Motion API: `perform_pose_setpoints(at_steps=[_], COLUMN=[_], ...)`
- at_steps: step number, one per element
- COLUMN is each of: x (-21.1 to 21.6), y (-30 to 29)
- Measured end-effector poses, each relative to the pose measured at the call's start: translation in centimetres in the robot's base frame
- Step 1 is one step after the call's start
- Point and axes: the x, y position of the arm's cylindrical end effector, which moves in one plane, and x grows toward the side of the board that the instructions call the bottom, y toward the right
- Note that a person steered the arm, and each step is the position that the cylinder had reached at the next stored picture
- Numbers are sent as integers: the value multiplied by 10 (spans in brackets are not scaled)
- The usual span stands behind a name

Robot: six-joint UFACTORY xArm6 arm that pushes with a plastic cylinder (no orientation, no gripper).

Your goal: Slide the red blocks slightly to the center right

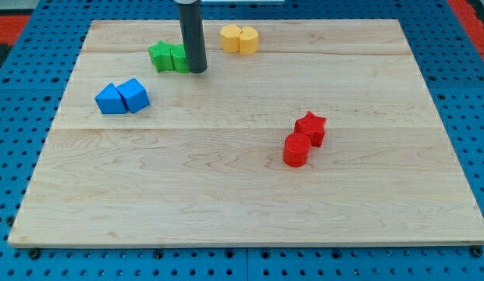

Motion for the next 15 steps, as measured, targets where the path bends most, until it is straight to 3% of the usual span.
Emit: perform_pose_setpoints(at_steps=[3, 4, 5, 6, 8, 9, 10, 11, 12, 13, 14, 15], x=[7, 38, 117, 158, 136, 153, 221, 248, 175, 161, 211, 200], y=[12, 66, 84, 105, 256, 241, 257, 234, 211, 216, 216, 159])
